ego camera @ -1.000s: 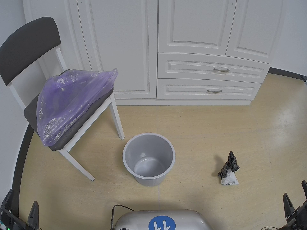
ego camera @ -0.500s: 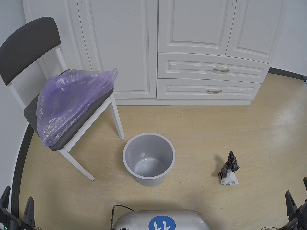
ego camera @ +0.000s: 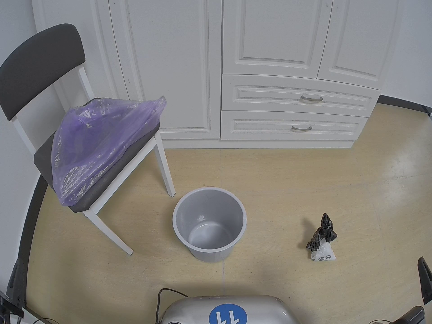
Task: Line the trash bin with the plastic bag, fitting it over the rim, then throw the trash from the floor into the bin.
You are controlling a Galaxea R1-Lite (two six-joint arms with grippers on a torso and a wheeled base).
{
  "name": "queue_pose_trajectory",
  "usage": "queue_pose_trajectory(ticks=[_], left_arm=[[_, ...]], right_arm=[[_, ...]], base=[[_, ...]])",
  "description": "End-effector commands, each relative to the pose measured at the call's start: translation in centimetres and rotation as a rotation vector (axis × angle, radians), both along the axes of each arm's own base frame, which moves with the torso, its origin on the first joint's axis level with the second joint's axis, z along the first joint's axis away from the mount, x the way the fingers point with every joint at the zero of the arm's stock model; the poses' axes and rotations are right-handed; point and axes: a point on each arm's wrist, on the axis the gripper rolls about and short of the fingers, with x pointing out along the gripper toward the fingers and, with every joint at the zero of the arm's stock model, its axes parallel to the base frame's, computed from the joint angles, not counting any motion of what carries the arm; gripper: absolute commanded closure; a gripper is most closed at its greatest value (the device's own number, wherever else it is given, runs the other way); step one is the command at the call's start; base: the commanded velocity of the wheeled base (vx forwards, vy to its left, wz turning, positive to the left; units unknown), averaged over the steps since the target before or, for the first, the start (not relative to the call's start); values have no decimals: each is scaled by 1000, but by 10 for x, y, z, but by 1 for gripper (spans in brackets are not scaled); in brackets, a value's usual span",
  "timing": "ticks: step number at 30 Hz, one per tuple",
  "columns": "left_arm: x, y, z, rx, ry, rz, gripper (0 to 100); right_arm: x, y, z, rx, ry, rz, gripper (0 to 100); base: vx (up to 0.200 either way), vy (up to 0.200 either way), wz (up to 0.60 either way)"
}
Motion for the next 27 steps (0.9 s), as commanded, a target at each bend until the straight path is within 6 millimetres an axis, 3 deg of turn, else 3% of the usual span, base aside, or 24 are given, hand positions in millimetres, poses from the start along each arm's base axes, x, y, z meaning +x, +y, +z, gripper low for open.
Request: queue_pose_trajectory(ticks=[1,7,9,11,19,27], left_arm=[[32,-1,28,26,260,4,0],[85,1,50,37,464,100,0],[92,1,51,38,488,111,0],[112,3,54,38,547,138,0],[142,14,62,122,583,261,0],[144,15,72,122,547,293,0]], right_arm=[[27,-1,44,-21,215,-6,0],[82,-4,63,-81,437,-76,0],[90,-5,64,-85,448,-88,0],[109,-4,66,-72,426,-92,0],[117,-4,66,6,412,-99,0],[119,-4,67,20,409,-101,0]], base=[[0,0,0],[0,0,0],[0,0,0],[0,0,0],[0,0,0],[0,0,0]])
